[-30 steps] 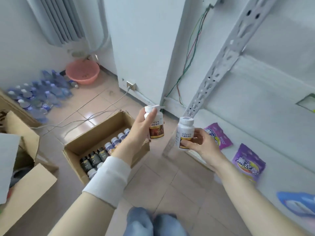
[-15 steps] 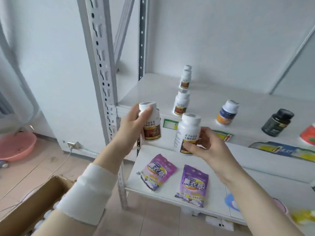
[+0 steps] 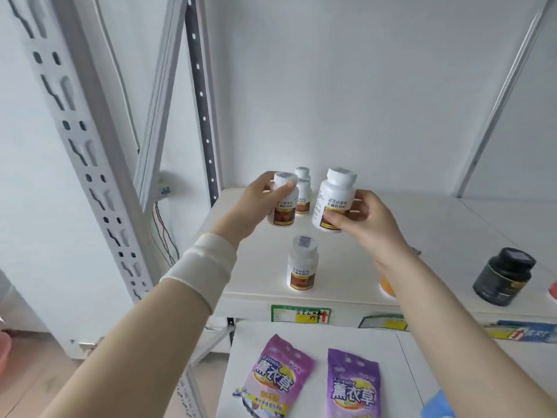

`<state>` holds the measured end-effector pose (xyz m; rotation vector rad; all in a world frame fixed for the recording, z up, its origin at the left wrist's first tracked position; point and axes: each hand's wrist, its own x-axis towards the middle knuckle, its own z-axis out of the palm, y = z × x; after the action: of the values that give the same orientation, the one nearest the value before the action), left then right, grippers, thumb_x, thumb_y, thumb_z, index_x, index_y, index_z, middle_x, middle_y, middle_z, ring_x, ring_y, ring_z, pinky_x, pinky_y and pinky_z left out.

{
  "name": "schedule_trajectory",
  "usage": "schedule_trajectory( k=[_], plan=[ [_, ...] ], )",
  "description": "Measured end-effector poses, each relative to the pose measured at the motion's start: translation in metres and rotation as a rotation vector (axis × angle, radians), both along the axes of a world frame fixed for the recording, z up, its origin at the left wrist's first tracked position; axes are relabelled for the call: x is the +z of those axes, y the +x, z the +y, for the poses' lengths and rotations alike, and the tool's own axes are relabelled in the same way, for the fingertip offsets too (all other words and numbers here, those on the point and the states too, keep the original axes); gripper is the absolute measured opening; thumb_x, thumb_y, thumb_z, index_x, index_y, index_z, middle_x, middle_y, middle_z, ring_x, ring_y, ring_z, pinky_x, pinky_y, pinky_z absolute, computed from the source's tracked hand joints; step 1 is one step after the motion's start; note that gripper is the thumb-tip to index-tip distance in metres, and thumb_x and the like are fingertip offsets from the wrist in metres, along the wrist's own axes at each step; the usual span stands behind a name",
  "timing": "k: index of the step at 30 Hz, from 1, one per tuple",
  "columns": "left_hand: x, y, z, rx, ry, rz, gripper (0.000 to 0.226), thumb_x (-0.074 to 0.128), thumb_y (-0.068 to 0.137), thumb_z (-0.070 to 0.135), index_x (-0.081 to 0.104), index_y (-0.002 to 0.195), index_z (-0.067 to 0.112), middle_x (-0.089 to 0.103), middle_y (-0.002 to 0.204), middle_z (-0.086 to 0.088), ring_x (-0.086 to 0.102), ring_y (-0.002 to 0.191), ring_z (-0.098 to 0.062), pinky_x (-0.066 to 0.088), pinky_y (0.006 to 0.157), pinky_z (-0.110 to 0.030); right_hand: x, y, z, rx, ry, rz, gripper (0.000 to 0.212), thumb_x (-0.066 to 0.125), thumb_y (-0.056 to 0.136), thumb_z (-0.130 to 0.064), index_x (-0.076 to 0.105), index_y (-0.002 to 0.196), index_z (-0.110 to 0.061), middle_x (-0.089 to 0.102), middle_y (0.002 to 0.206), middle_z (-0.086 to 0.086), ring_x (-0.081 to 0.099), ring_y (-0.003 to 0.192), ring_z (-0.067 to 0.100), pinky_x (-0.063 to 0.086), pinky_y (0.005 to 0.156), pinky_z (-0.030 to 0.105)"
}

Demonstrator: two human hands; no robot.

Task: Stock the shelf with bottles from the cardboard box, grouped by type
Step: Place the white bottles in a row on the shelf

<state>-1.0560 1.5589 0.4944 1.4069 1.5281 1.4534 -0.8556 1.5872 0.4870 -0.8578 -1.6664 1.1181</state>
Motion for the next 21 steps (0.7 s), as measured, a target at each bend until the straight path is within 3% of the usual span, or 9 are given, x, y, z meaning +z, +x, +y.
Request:
schedule_trajectory(
  k=[2, 6, 13, 15, 18, 21],
  plan=[
    [-0.016, -0.008, 0.03, -0.033, -0.039, 0.029, 0.026, 0.062, 0.087, 0.036, 0.059, 0.107, 0.021, 0.055, 0.094, -0.006, 0.06, 0.084, -0.008, 0.048, 0.074, -0.019, -0.014, -0.012, 0.018, -0.001, -0.024, -0.04, 0.041, 0.078, 0.07, -0.016, 0.052, 0.098, -0.03, 0.067, 0.093, -0.01, 0.064, 0.077, -0.004, 0.047, 0.065, 0.013],
    [-0.044, -0.016, 0.071, -0.087, -0.1, 0.028, 0.018, 0.061, 0.089, 0.026, 0.059, 0.106, 0.022, 0.063, 0.098, 0.004, 0.06, 0.092, -0.012, 0.045, 0.073, -0.016, -0.049, -0.026, 0.043, 0.016, -0.089, -0.128, 0.045, 0.081, 0.067, -0.015, 0.054, 0.101, -0.026, 0.069, 0.098, -0.003, 0.067, 0.086, 0.011, 0.052, 0.075, 0.024],
    [-0.063, -0.016, 0.096, -0.149, -0.123, 0.059, 0.02, 0.066, 0.085, 0.02, 0.061, 0.104, 0.023, 0.063, 0.098, 0.005, 0.058, 0.094, -0.015, 0.047, 0.089, -0.03, -0.08, -0.038, 0.059, 0.038, -0.111, -0.247, 0.046, 0.083, 0.06, -0.02, 0.055, 0.094, -0.031, 0.068, 0.097, -0.006, 0.066, 0.085, 0.01, 0.052, 0.079, 0.027],
    [-0.063, -0.015, 0.098, -0.155, -0.118, 0.055, 0.022, 0.067, 0.084, 0.021, 0.061, 0.105, 0.023, 0.063, 0.098, 0.006, 0.058, 0.093, -0.014, 0.047, 0.089, -0.028, -0.083, -0.039, 0.06, 0.038, -0.118, -0.243, 0.046, 0.085, 0.056, -0.023, 0.056, 0.091, -0.034, 0.068, 0.095, -0.01, 0.067, 0.078, 0.002, 0.051, 0.074, 0.022],
    [-0.063, -0.016, 0.102, -0.159, -0.112, 0.057, 0.022, 0.068, 0.083, 0.023, 0.06, 0.104, 0.027, 0.063, 0.095, 0.014, 0.059, 0.088, -0.005, 0.046, 0.078, -0.015, -0.084, -0.042, 0.06, 0.022, -0.122, -0.244, 0.049, 0.081, 0.046, -0.034, 0.056, 0.089, -0.036, 0.068, 0.092, -0.013, 0.065, 0.073, -0.007, 0.049, 0.068, 0.015],
    [-0.063, -0.018, 0.105, -0.153, -0.118, 0.071, 0.023, 0.068, 0.083, 0.024, 0.061, 0.105, 0.028, 0.063, 0.093, 0.017, 0.059, 0.083, 0.002, 0.044, 0.07, -0.009, -0.084, -0.045, 0.061, 0.011, -0.106, -0.252, 0.051, 0.085, 0.049, -0.03, 0.055, 0.089, -0.037, 0.067, 0.09, -0.016, 0.064, 0.075, -0.009, 0.048, 0.065, 0.008]
  ],
)
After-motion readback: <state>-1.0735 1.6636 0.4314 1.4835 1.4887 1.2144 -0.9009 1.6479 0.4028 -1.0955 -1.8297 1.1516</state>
